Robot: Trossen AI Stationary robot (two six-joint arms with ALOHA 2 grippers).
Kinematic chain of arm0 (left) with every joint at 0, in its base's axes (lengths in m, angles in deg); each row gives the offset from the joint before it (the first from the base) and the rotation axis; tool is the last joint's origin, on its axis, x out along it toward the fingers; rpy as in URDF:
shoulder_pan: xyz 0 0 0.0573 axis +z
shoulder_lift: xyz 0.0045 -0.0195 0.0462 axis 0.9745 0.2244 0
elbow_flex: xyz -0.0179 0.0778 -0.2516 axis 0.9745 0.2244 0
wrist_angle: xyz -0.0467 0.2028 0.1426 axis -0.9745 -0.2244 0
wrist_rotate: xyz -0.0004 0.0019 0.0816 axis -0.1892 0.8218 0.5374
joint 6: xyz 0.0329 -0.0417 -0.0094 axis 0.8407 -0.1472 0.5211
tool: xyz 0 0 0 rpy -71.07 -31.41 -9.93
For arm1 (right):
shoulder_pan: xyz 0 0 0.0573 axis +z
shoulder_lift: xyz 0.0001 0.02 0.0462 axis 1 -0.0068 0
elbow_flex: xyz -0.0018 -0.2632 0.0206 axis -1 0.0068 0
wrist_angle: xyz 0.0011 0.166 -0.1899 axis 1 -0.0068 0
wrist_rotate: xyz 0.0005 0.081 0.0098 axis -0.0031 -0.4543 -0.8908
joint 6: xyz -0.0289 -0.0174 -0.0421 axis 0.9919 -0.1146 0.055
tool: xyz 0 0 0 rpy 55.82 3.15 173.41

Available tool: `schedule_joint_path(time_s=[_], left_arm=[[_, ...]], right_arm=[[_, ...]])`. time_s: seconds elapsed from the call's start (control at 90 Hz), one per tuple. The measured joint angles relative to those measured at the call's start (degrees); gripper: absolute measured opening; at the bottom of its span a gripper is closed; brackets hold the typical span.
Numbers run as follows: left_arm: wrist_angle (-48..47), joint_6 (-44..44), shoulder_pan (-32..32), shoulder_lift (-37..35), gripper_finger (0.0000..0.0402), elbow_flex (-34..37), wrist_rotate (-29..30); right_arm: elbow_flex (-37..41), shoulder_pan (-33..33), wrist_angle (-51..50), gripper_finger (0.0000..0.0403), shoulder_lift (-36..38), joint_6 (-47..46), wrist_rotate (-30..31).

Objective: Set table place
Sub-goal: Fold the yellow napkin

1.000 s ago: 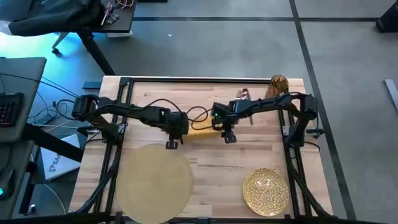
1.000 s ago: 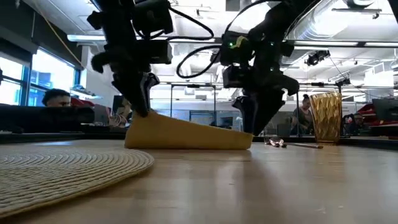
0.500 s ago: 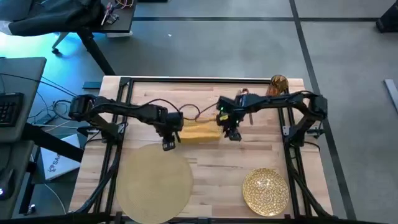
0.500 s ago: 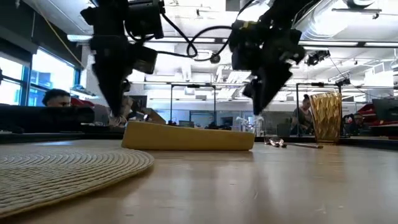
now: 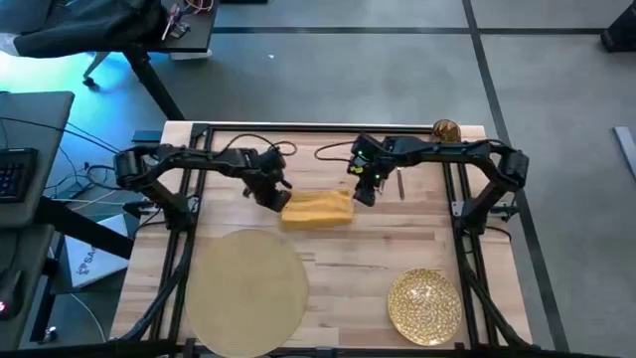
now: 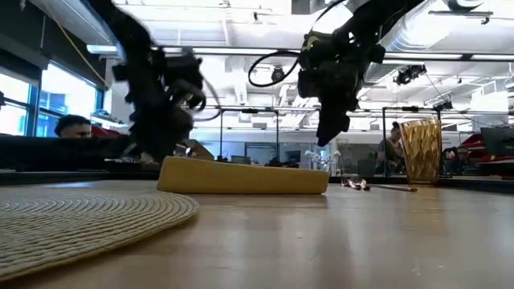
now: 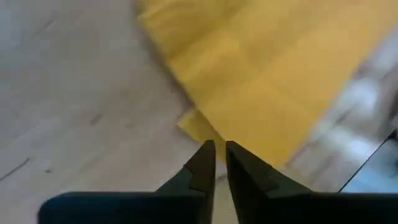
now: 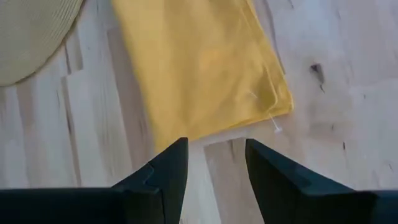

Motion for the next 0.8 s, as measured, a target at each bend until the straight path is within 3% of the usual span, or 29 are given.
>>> schedule_joint_path(time_s=[0.133,0.233,0.333,0.533,0.678,0.8], left_arm=[[11.76,-5.86,1.31,0.00,0.0103,4.47,0.81],[19.93,-4.59,1.30,0.00,0.0138,5.49,3.67],[24.05,3.87,0.06,-0.02,0.0153,5.02,9.16],[22.26,29.32,-5.04,0.05,0.0153,3.25,18.09],[16.76,35.64,-7.20,0.90,0.0156,3.30,24.00],[17.48,37.75,-8.29,0.70,0.0158,2.90,26.19]], right_arm=[[0.00,0.52,-0.17,0.0144,0.00,0.86,0.00],[0.00,0.81,-0.34,0.0144,-0.02,1.72,0.00],[0.00,0.79,-0.44,0.0144,-0.02,1.87,0.00],[0.00,0.79,-1.65,0.0144,-0.07,1.87,-0.01],[0.00,0.79,-1.79,0.0144,-0.07,1.31,-1.00],[0.00,1.03,-1.75,0.0144,-0.07,1.26,-1.57]])
